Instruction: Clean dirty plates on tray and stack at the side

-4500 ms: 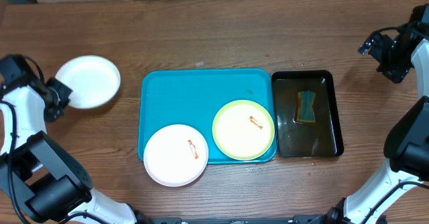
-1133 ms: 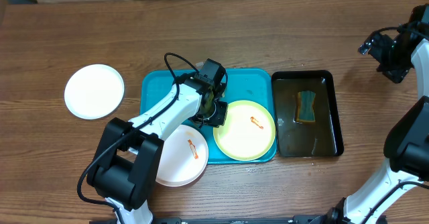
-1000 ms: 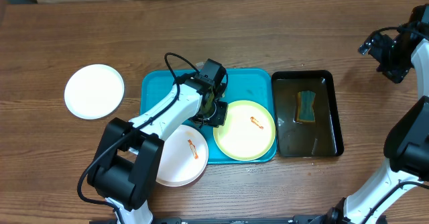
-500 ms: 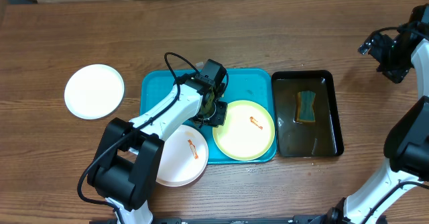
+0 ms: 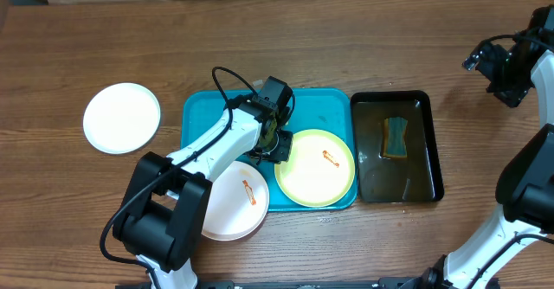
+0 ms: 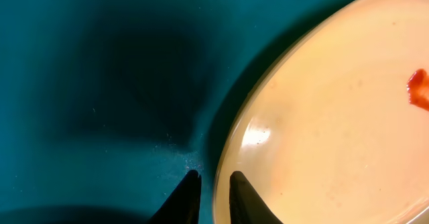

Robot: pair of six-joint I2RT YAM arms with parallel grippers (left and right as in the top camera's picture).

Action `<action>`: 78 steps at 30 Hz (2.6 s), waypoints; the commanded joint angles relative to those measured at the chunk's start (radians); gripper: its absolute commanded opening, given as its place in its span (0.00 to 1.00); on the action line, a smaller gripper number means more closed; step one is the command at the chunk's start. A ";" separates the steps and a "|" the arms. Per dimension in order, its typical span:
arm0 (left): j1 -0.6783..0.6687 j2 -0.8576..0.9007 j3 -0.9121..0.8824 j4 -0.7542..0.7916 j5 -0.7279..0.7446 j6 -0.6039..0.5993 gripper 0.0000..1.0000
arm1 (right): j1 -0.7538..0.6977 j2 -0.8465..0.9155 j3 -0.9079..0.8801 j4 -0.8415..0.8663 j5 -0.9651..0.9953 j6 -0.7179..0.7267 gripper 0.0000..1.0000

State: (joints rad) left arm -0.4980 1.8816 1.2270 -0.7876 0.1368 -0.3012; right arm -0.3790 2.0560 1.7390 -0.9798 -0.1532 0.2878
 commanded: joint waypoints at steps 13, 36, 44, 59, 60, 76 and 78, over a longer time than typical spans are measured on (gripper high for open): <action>-0.007 0.012 -0.014 0.014 -0.014 -0.010 0.17 | 0.002 -0.034 0.014 0.006 -0.002 0.005 1.00; -0.006 0.012 -0.040 0.068 -0.026 -0.013 0.04 | 0.002 -0.034 0.014 0.006 -0.002 0.005 1.00; 0.029 0.011 0.015 0.120 -0.247 0.031 0.04 | 0.002 -0.034 0.014 0.006 -0.002 0.005 1.00; 0.044 0.011 0.071 0.141 -0.334 0.061 0.47 | 0.002 -0.034 0.014 0.006 -0.002 0.005 1.00; 0.046 0.011 0.072 0.104 -0.307 0.014 0.45 | 0.002 -0.034 0.014 0.006 -0.002 0.005 1.00; 0.050 0.011 0.058 -0.031 -0.010 -0.157 0.34 | 0.002 -0.034 0.014 0.006 -0.002 0.005 1.00; 0.050 0.011 0.053 -0.033 -0.013 -0.156 0.33 | 0.002 -0.034 0.014 0.006 -0.002 0.005 1.00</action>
State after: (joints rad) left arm -0.4553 1.8816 1.2808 -0.8173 0.0982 -0.4282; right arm -0.3790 2.0560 1.7390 -0.9798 -0.1528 0.2878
